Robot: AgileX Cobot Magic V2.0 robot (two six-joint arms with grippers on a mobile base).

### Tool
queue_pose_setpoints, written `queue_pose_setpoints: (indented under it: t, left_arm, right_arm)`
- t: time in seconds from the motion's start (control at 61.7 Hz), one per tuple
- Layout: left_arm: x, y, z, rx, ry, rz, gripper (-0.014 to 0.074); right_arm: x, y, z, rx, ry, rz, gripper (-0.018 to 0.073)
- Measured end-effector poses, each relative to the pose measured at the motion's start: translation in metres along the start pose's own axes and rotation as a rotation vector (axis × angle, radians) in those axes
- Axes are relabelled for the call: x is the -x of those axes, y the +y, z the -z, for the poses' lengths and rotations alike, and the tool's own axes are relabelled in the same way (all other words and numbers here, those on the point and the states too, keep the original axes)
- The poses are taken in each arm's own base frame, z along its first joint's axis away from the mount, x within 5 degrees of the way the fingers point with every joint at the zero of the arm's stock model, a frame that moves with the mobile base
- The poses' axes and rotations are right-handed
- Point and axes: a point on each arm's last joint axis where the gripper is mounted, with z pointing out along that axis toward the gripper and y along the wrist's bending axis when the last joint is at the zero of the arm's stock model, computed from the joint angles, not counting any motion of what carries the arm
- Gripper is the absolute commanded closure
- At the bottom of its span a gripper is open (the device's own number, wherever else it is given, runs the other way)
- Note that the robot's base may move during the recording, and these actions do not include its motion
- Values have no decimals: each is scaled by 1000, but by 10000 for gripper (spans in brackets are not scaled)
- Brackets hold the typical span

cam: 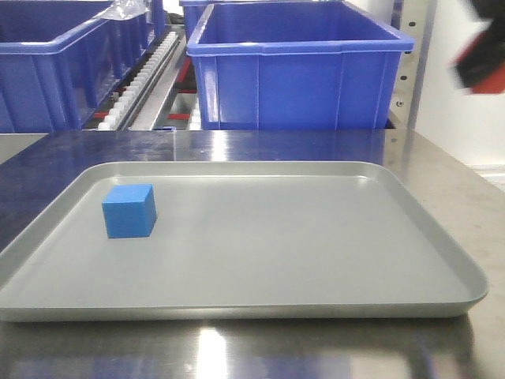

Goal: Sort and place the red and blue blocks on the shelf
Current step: 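Lift the red cube off the tray with the right gripper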

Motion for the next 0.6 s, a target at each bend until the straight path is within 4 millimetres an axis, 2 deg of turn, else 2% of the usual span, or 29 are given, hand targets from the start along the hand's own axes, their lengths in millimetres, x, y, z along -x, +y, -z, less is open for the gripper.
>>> queue_pose_setpoints:
  t: [0.211, 0.373, 0.599]
  left_arm:
    - [0, 0, 0, 0, 0, 0, 474]
    - [0, 0, 0, 0, 0, 0, 474]
    - [0, 0, 0, 0, 0, 0, 474]
  right_arm:
    - [-37, -24, 47, -121, -238, -62, 514]
    - [-60, -23, 72, -143, -362, -64, 514]
    - [-86, -19, 91, -153, -459, -30, 514]
